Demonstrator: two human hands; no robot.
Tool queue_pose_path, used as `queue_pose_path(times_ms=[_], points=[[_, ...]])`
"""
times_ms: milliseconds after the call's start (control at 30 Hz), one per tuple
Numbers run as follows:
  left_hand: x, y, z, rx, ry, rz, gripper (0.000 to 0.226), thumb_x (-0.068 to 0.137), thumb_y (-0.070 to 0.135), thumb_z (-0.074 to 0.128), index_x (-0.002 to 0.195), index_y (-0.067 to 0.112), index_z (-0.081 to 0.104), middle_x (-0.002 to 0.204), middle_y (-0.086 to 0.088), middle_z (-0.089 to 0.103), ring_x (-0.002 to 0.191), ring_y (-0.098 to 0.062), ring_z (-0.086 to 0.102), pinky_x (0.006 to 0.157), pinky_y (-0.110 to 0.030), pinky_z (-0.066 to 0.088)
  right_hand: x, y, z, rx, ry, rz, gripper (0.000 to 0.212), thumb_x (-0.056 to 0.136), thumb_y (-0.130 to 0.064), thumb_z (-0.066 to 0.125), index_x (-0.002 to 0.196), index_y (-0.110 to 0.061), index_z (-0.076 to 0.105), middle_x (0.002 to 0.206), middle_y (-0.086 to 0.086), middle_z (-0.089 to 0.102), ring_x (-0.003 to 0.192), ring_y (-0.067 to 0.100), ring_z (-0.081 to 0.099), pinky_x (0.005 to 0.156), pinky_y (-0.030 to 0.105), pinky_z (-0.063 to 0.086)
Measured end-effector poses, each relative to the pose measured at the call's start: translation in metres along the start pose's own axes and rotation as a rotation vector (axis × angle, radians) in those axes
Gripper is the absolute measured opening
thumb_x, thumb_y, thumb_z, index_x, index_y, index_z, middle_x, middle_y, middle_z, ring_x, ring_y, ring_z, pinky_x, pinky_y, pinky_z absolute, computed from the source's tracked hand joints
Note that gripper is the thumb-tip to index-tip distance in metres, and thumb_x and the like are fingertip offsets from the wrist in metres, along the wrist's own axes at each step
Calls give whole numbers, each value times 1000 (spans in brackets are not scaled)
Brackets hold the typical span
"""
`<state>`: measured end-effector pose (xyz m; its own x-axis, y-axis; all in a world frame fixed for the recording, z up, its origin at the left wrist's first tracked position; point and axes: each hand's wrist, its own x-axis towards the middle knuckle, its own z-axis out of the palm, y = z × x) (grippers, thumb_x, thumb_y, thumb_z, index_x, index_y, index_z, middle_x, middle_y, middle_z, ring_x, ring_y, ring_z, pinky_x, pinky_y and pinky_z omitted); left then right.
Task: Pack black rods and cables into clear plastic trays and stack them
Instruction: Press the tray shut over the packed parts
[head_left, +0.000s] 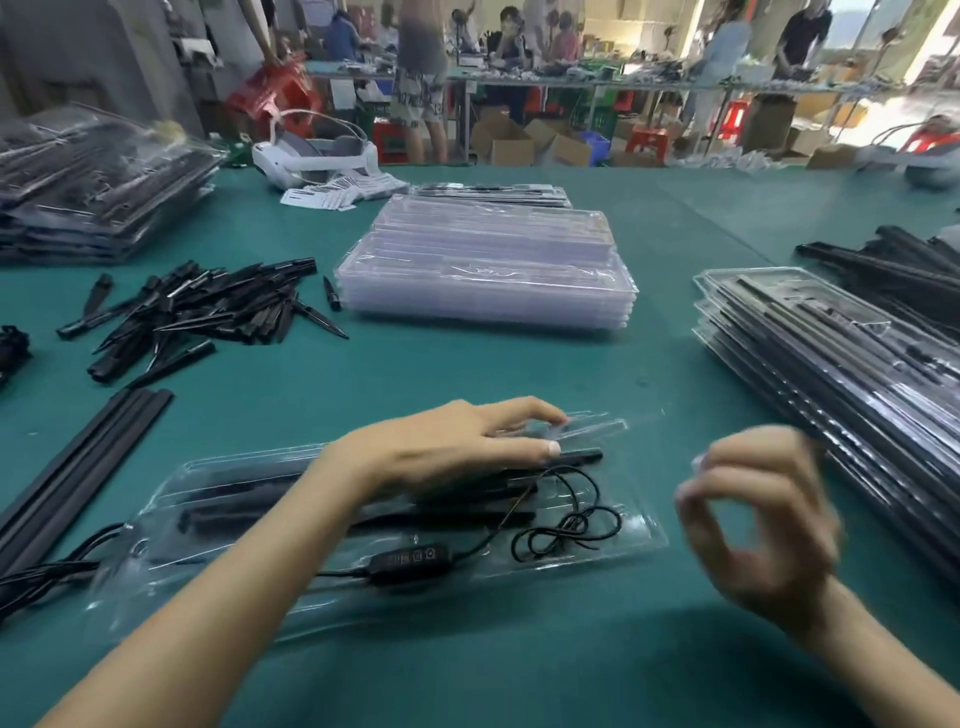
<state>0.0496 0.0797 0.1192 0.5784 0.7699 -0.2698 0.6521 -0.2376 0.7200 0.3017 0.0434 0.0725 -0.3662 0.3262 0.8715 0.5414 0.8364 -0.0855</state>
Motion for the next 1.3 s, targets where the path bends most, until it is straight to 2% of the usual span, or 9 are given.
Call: queue_pose_path(times_ms=[100,167,267,367,467,667,833,1033,1300], points=[[3,0,-5,-31,-32,-12,44,78,71,44,121,60,43,141,13,50,127,-6,46,113,-41,27,-7,0,15,101,-476,95,29,94,-33,53,114,-16,66,113,-1,64,100,13,58,86,31,47],[4,-1,-2,-22,-38,-15,48,75,74,44,121,61,42,142,13,48,129,-4,44,113,-38,27,-9,4,21,116,-744,231,49,96,-49,44,139,-27,45,147,-7,40,128,5,39,107,24,31],[4,-2,1,-20,-26,-17,52,71,77,43,120,63,42,147,10,43,132,-3,39,111,-32,27,-10,12,27,125,-890,275,53,94,-57,30,144,-43,18,157,-16,10,137,-1,17,113,18,12],[4,-1,2,-8,-21,-20,47,77,72,44,122,62,40,148,8,42,134,-3,37,109,-29,27,-3,10,28,110,-848,269,57,93,-60,37,144,-38,23,146,-12,41,128,3,34,108,17,21],[3,-1,3,-11,-22,-10,52,73,75,45,123,61,41,147,11,43,133,-3,39,113,-34,27,-1,7,26,27,-762,236,57,87,-59,44,132,-26,55,115,-10,64,105,6,50,93,17,30],[2,-1,5,-2,-19,-9,54,70,78,43,122,63,40,143,14,46,133,-5,40,114,-41,27,-4,-5,27,103,-586,344,27,78,-42,67,95,-24,78,73,-13,61,70,0,40,68,12,33],[0,1,5,32,-18,-33,49,75,74,45,123,63,39,141,13,49,130,-9,44,112,-41,29,2,-8,25,72,-774,312,35,90,-47,51,101,-26,76,88,-9,54,81,10,49,74,28,43],[-4,1,11,74,-19,-27,54,76,70,45,128,59,36,146,14,41,133,-10,39,112,-41,27,6,-2,16,67,-975,421,30,93,-46,51,122,-49,57,98,-22,38,98,-7,33,88,17,28],[-5,-2,16,137,7,-14,58,76,74,42,131,60,31,149,29,28,144,-1,11,117,-51,10,1,-13,17,94,-626,473,20,69,-13,85,86,-22,79,72,-14,68,68,0,59,67,13,43]])
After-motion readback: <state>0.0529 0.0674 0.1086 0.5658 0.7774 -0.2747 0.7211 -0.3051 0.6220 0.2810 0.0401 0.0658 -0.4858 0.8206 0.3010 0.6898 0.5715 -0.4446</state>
